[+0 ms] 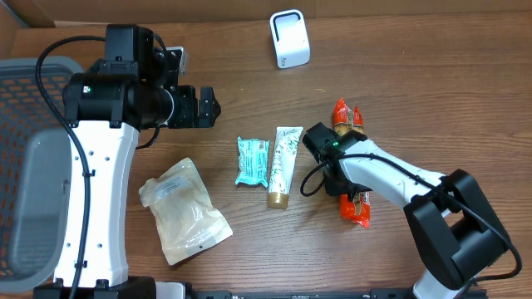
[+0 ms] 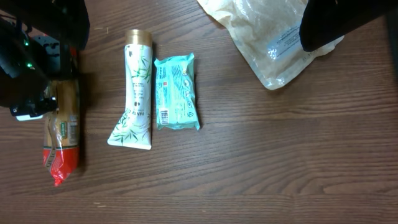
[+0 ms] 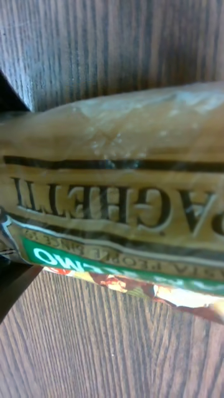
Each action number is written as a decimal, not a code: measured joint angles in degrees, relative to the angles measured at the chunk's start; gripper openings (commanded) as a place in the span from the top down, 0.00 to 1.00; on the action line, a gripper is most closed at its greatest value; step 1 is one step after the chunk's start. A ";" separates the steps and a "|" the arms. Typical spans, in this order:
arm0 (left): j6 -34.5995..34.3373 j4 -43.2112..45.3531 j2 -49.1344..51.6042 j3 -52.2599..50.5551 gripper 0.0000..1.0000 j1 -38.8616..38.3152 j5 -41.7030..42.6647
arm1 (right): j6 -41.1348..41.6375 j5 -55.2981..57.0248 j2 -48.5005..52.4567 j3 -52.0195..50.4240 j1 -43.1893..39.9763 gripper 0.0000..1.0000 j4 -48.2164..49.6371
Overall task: Scan the item barcode
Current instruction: 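Carry the spaghetti package to the white scanner and hold its barcode there, then move the spaghetti package right and lay it on the table, then move the right gripper to the Pantene tube and grasp it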
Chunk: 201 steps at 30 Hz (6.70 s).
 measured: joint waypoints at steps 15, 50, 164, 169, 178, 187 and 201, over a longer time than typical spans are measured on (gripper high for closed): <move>0.00 0.00 0.00 0.00 0.00 0.00 0.00 | 0.13 -2.73 0.13 6.69 -0.52 0.96 -9.90; 0.00 0.00 0.00 0.00 0.00 0.00 0.00 | -19.71 -23.08 -11.80 32.17 -11.28 0.96 0.61; 0.00 0.00 0.00 0.07 0.00 0.00 0.00 | 13.33 -44.06 -15.32 -13.05 -57.68 0.53 40.52; 0.00 0.00 0.00 0.07 0.00 0.00 0.00 | 8.20 -47.19 -15.52 -11.23 -57.61 0.44 32.11; 0.00 0.00 0.00 0.07 0.00 0.00 0.00 | -5.49 -48.41 -15.58 0.98 -52.89 0.37 9.49; 0.00 0.00 0.00 0.07 0.00 0.00 0.02 | -13.00 -51.30 -15.74 4.13 -30.84 0.00 13.00; 0.00 0.00 0.00 0.07 0.00 0.00 0.00 | -10.23 -48.28 -8.04 4.15 -8.22 0.00 20.09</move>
